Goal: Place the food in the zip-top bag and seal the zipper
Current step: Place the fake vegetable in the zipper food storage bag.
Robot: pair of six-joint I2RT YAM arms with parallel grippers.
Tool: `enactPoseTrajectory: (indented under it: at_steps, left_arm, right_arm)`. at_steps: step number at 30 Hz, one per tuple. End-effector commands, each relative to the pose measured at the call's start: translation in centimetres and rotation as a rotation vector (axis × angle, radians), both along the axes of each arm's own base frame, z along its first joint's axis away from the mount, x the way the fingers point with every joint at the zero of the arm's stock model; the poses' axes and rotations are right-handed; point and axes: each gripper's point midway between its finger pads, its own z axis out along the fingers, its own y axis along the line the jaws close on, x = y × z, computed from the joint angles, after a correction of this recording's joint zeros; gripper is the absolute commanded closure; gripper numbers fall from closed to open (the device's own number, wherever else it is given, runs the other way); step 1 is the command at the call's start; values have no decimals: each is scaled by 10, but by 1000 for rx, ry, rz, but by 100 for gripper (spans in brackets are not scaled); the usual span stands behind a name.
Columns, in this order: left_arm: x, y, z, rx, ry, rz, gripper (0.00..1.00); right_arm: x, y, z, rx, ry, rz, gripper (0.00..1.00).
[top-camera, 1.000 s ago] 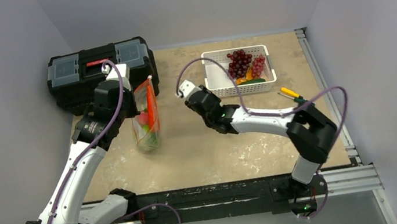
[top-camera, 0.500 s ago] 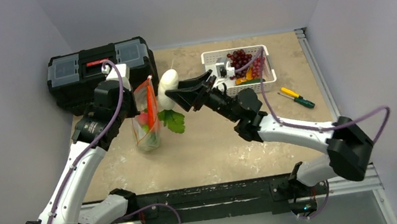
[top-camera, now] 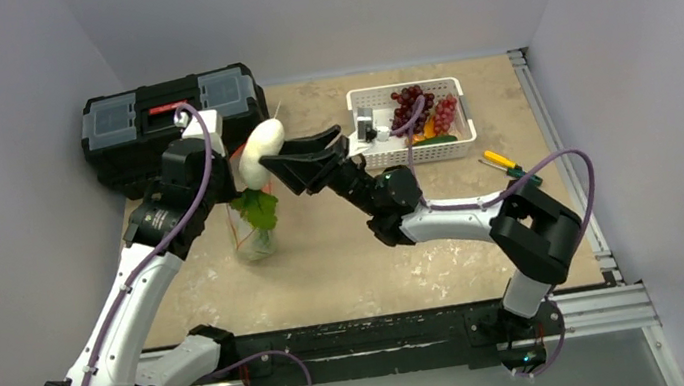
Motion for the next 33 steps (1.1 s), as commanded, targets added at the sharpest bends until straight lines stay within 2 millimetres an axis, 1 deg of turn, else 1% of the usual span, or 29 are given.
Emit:
enactPoseTrajectory:
  at_steps: [1, 4, 9, 11, 14, 16, 18, 21, 25, 29, 31, 33]
  left_arm:
    - [6, 3, 19, -26, -63, 20, 100]
    - [6, 3, 19, -27, -63, 21, 100]
    - [6, 4, 18, -26, -62, 24, 100]
    - [6, 4, 19, -27, -63, 22, 100]
    - [6, 4, 19, -28, -64, 22, 100]
    - [6, 4, 19, -27, -65, 23, 100]
    - [6, 4, 20, -29, -68, 23, 100]
    - [6, 5, 20, -27, -68, 27, 100]
    - [6, 5, 20, -30, -68, 26, 100]
    - [7, 5, 19, -27, -63, 27, 100]
    - [7, 6, 19, -28, -65, 30, 100]
    - [7, 7, 19, -28, -63, 32, 100]
  right_arm:
    - [-7, -42, 84, 215, -131, -123, 100]
    - [4, -40, 80, 210, -120, -168, 100]
    - [17, -35, 66, 227, -103, -208, 100]
    - [27, -27, 56, 206, -82, -227, 100]
    - [33, -11, 38, 155, -67, -220, 100]
    - [35, -4, 26, 124, -53, -219, 100]
    - [35, 0, 11, 91, -37, -216, 100]
    - [29, 5, -10, 42, -18, -211, 100]
    - [17, 19, -43, -55, 10, -173, 100]
    - [7, 34, -80, -200, 61, -138, 100]
    - [4, 35, -90, -240, 74, -134, 100]
    - [5, 35, -99, -269, 109, -132, 100]
